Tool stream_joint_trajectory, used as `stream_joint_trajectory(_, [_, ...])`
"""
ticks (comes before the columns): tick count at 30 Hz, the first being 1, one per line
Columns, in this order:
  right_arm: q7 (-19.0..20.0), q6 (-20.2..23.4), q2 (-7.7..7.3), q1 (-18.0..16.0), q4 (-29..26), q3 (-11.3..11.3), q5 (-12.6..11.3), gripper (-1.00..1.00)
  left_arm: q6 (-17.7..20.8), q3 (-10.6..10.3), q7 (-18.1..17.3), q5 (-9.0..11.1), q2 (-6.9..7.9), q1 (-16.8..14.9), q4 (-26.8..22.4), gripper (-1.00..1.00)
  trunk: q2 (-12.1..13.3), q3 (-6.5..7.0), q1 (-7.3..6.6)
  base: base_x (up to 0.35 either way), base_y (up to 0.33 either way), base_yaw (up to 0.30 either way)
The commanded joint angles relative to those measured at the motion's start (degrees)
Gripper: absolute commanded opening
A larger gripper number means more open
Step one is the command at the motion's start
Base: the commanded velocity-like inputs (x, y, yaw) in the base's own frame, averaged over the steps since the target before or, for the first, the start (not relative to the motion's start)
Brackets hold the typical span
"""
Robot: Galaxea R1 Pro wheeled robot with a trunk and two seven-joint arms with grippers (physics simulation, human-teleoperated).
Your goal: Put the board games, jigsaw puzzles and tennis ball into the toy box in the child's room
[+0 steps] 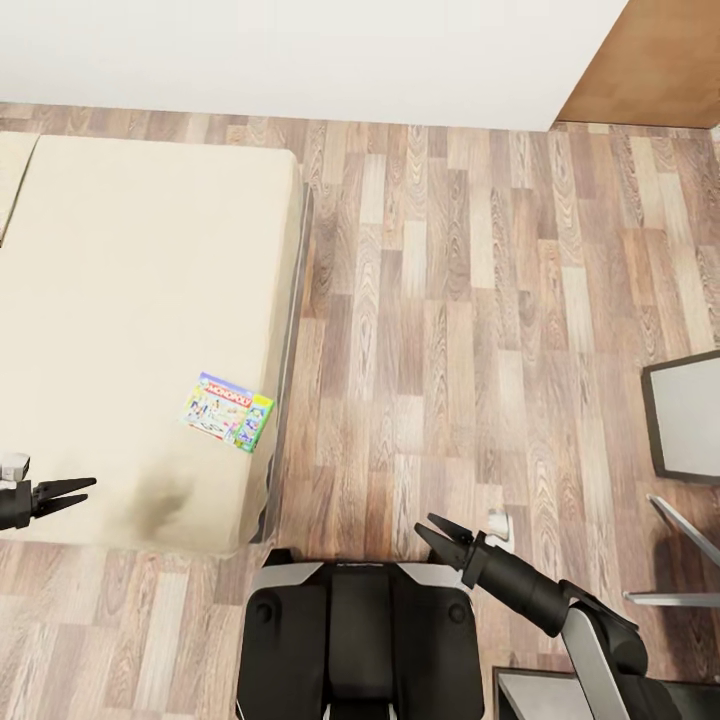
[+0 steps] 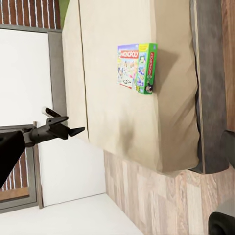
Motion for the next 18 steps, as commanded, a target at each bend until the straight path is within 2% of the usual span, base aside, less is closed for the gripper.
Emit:
stream_joint_trajectory(1, [0.04,0.37,-0.05,0.03,0.0,-0.03,-0.29,1.0,0.6,0.05,-0.22,-0.06,0.03,-0.02,0.02,1.0,-0.08,0.04,0.04,0.0,0.0,0.0])
stream_joint_trajectory(18, [-0.01,-0.05,-0.05,1.57,-0.42,0.02,0.36,1.0,0.6,0.05,-0.2,-0.32,0.07,1.12,-0.05,1.0,-0.08,1.62,0.04,0.0,0.0,0.0])
